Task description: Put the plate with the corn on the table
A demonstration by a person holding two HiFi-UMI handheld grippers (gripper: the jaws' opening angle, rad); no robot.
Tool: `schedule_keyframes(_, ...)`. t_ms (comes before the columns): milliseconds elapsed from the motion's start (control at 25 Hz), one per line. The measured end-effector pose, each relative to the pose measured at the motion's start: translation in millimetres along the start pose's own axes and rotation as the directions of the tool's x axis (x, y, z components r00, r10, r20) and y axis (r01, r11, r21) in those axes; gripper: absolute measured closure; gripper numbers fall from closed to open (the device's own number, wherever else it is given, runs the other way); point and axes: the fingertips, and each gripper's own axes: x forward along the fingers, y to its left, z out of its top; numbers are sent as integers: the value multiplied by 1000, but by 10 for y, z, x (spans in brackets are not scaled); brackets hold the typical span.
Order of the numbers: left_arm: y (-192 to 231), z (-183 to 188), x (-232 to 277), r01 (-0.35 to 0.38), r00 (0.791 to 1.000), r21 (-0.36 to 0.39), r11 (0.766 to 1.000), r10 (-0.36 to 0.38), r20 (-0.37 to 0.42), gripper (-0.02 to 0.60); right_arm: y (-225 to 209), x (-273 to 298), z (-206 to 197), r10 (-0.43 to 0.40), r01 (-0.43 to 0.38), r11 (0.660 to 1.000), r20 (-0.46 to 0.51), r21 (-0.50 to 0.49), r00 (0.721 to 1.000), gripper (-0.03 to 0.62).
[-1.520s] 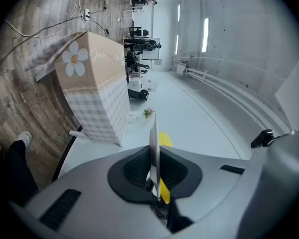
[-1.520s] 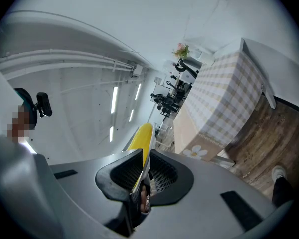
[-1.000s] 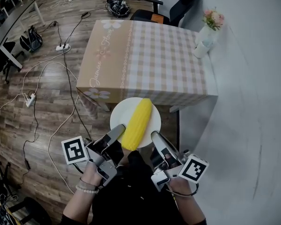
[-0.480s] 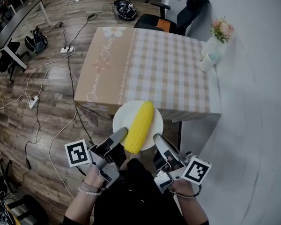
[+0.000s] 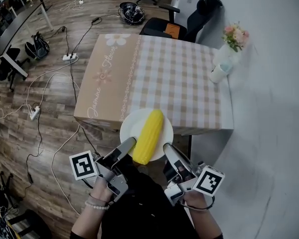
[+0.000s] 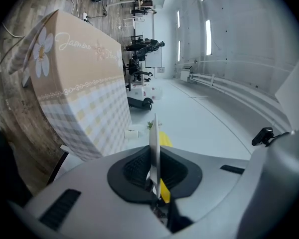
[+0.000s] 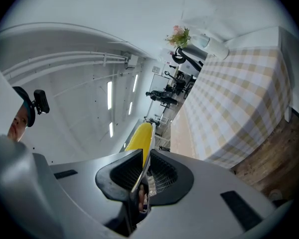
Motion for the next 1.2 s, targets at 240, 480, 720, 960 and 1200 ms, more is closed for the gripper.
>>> schedule_keyframes(240,-32,168,243,-10,1000,9,1000,10,-11,550,-68,144,236,-12,12,1000,8,5,1000,520)
schedule_keyframes(480,-11,383,442,1,1000,-8,1000,-1,-18,551,-155,351,405,-20,20,1000,17,2,1000,520)
schedule_keyframes(720,98,491,403,-5,999,2,1000,5,-53,551,-207,446,324,-27,28,1000,50,-6,998,520)
schedule_keyframes(960,101,833,667,0,997,2,1000,0,-80,551,-290,769,558,-46,47,999,65,-11,997,520)
schedule_keyframes(1200,256,835,525,16,993,22,1000,-14,-117,551,-371,768,329,-54,56,998,103,-20,993,520)
